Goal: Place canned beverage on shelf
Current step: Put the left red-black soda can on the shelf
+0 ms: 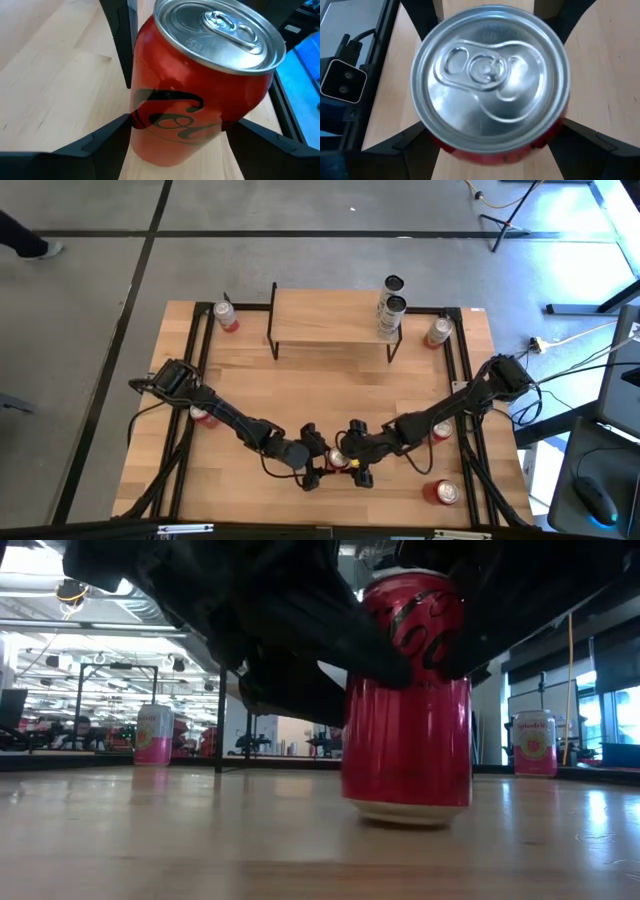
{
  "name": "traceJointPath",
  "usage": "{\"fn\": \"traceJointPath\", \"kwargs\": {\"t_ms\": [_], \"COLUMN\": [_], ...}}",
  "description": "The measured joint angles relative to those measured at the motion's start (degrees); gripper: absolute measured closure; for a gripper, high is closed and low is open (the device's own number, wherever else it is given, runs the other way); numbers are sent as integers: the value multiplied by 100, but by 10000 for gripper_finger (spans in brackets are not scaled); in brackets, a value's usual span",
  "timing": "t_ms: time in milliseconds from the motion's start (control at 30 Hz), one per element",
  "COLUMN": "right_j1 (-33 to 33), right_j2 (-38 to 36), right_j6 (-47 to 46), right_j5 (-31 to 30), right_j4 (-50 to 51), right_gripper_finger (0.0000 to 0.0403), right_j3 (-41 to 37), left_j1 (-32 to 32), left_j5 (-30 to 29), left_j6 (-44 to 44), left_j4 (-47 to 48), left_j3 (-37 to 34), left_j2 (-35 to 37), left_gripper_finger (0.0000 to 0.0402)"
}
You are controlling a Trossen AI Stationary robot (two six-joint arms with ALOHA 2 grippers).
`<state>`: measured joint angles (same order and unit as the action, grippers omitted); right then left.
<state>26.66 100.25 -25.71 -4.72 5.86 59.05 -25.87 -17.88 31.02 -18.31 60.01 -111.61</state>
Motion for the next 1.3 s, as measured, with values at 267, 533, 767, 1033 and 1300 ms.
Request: {"fn": "traceJointPath", "kwargs": {"t_ms": [267,533,767,1033,1300], "right_j1": [33,33,36,29,28], "right_j2": [0,2,0,-35,-83], "right_j6": [22,24,-119,-127,-70], "right_j5": [-10,-21,-11,83,8], "right_j4": [-352,-457,-517,-554,-311], "right_gripper_finger": [84,152,150,162,157], "right_j3": [-11,-11,-10,163,566], "left_j1": [-22,-55,-48,-74,-129], "left_j5": [-41,-67,65,174,254], "left_j6": [143,232,316,336,315], "left_j4": [-53,-26,-5,421,1083], "left_j3": [1,4,4,4,7], "left_j2": [2,2,88,428,1043], "left_gripper_finger": [99,99,99,99,99]}}
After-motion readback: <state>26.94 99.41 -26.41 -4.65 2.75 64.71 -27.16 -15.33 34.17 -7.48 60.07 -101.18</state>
